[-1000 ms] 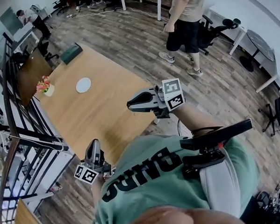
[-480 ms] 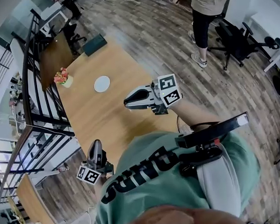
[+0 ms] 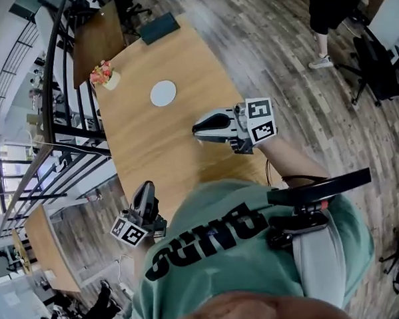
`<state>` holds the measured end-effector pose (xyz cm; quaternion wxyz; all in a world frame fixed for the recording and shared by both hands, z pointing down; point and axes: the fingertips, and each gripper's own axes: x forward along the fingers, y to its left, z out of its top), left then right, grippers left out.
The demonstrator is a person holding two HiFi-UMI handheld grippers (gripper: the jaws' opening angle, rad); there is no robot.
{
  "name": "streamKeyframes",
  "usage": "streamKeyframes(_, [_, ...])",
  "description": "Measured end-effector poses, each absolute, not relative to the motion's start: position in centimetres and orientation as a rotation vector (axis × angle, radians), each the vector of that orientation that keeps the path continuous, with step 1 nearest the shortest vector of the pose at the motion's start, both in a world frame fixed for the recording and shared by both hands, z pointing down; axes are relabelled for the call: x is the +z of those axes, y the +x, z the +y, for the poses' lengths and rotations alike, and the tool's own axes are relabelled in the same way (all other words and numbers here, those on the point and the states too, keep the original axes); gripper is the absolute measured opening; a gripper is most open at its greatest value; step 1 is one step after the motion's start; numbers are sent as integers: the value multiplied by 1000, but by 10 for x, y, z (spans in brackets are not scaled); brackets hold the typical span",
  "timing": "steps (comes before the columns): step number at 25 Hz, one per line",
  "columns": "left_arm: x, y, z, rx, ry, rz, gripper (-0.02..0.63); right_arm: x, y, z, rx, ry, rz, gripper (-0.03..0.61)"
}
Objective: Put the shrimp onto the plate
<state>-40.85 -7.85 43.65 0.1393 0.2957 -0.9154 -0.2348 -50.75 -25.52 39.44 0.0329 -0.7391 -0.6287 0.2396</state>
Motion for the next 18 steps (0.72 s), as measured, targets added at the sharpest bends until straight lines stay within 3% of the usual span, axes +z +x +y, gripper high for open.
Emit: streamKeyframes(18, [483, -433, 105, -728, 1121, -2615, 6, 395, -488, -71, 562, -1997, -2066, 40])
